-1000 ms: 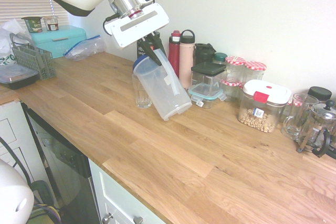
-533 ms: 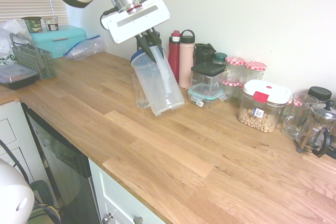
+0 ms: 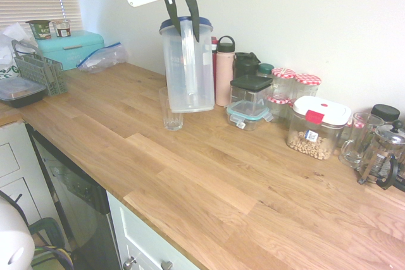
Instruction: Pour me some water
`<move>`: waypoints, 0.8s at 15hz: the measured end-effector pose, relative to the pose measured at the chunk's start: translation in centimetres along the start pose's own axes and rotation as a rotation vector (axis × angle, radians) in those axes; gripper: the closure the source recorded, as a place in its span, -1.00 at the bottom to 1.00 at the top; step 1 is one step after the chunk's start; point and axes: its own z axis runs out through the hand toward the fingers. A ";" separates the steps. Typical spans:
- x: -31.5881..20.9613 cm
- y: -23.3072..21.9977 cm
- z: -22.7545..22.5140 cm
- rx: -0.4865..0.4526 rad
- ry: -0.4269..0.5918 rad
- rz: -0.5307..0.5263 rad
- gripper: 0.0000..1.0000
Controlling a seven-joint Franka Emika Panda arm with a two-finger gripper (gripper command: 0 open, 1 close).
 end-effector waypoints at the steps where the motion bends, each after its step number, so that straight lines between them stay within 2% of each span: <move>1: 0.5 1.2 0.6 0.024 0.002 0.057 1.00; 4: 0.8 5.5 3.8 0.074 0.017 0.226 1.00; 9: -3.0 12.5 11.4 0.109 0.060 0.505 1.00; 12: -4.8 14.8 15.1 0.115 0.110 0.671 1.00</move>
